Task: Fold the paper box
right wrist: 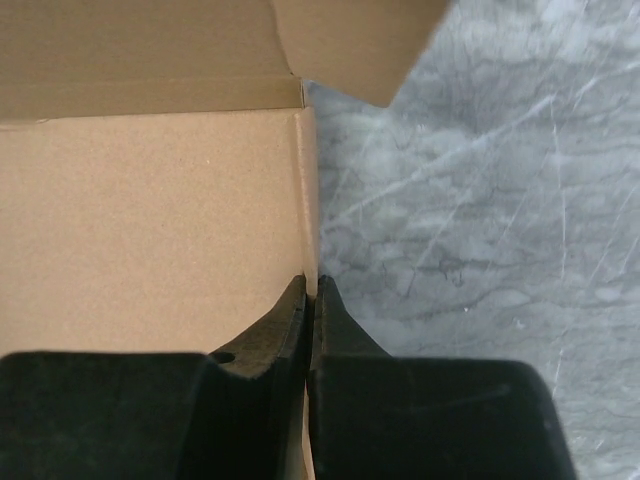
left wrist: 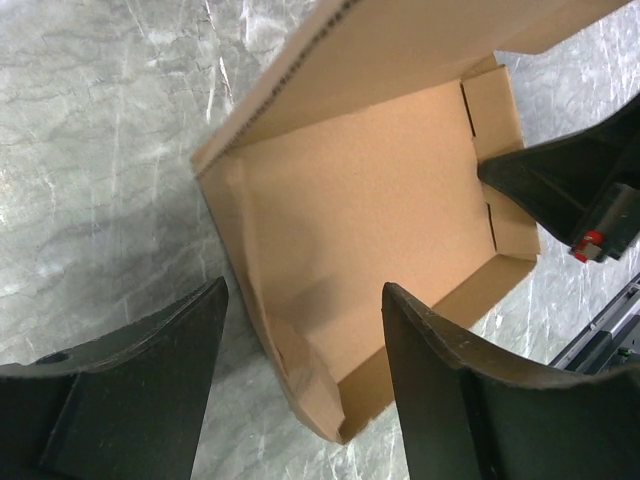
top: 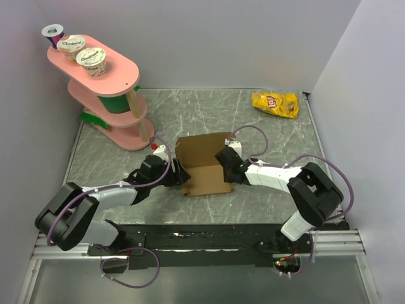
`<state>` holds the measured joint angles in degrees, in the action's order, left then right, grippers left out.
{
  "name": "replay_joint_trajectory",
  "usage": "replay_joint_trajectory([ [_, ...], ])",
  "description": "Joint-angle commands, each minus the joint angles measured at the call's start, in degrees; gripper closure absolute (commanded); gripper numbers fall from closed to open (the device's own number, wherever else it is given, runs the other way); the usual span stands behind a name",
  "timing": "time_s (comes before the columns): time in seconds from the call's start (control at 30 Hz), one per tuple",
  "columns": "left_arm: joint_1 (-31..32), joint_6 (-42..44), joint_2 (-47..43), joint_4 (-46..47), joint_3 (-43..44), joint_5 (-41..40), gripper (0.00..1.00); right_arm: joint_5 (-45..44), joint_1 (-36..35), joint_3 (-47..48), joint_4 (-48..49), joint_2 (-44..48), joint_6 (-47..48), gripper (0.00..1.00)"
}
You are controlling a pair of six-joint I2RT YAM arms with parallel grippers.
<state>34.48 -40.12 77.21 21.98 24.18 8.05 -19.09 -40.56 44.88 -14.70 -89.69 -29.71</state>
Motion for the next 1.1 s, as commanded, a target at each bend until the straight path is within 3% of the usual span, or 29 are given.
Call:
replay_joint_trajectory([
  [0.0,-0.03,-0.04,-1.80,1.92,-0.10,-0.32,0.31,-6.39,-1.45,1.26,-5.08,-4.70,-0.69,1.00],
  [0.23,0.41,-0.75,0.92,1.76,-0.89,-2.07,0.39,-8.41,-2.60,1.87,-7.88,-5.49,-0.26,1.00],
  [0.63,1.38,2.59,1.97,-2.38,1.04,-7.09,0.48,-14.82,-5.85,10.75,-22.20,-13.93,-5.35,1.00],
  [0.9,1.38,4.17,2.77,-1.50,1.74,-5.68,0.49,-19.32,-9.01,15.67,-32.22,-18.94,-11.06,1.00],
  [1.07,1.47,4.61,1.98,-1.94,2.18,-5.07,0.49,-15.37,-9.19,13.40,-29.34,-17.11,-12.82,1.00],
])
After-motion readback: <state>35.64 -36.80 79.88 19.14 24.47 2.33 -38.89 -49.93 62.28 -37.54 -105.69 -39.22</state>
